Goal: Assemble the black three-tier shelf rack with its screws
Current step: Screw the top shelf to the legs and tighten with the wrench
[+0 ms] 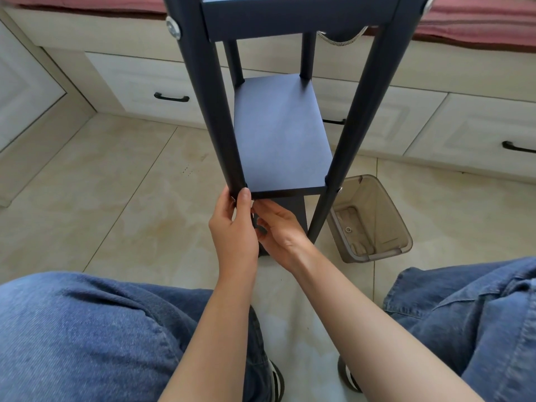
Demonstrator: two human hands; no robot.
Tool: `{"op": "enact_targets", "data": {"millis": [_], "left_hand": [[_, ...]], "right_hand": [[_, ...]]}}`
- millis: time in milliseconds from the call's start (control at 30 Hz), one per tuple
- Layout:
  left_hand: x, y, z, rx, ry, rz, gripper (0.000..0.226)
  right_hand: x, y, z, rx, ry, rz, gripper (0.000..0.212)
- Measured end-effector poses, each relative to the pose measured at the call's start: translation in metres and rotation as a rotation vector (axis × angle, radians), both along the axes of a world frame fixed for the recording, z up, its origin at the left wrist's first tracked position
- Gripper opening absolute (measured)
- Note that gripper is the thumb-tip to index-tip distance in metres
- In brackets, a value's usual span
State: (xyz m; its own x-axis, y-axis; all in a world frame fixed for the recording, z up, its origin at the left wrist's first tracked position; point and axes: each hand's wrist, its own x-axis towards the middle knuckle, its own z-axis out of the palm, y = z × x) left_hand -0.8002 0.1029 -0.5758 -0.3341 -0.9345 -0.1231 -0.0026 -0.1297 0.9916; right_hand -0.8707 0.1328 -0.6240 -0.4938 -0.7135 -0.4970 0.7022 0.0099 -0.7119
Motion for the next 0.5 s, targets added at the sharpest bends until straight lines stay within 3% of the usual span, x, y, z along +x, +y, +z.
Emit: {"op": "enact_targets", "data": {"millis": [500], "left_hand": [[0.001, -0.002, -0.001, 0.005, 0.015, -0.002, 0.019]], "right_hand": [[-0.002, -0.012, 0.002, 0.016, 0.07, -0.001, 0.028]]}}
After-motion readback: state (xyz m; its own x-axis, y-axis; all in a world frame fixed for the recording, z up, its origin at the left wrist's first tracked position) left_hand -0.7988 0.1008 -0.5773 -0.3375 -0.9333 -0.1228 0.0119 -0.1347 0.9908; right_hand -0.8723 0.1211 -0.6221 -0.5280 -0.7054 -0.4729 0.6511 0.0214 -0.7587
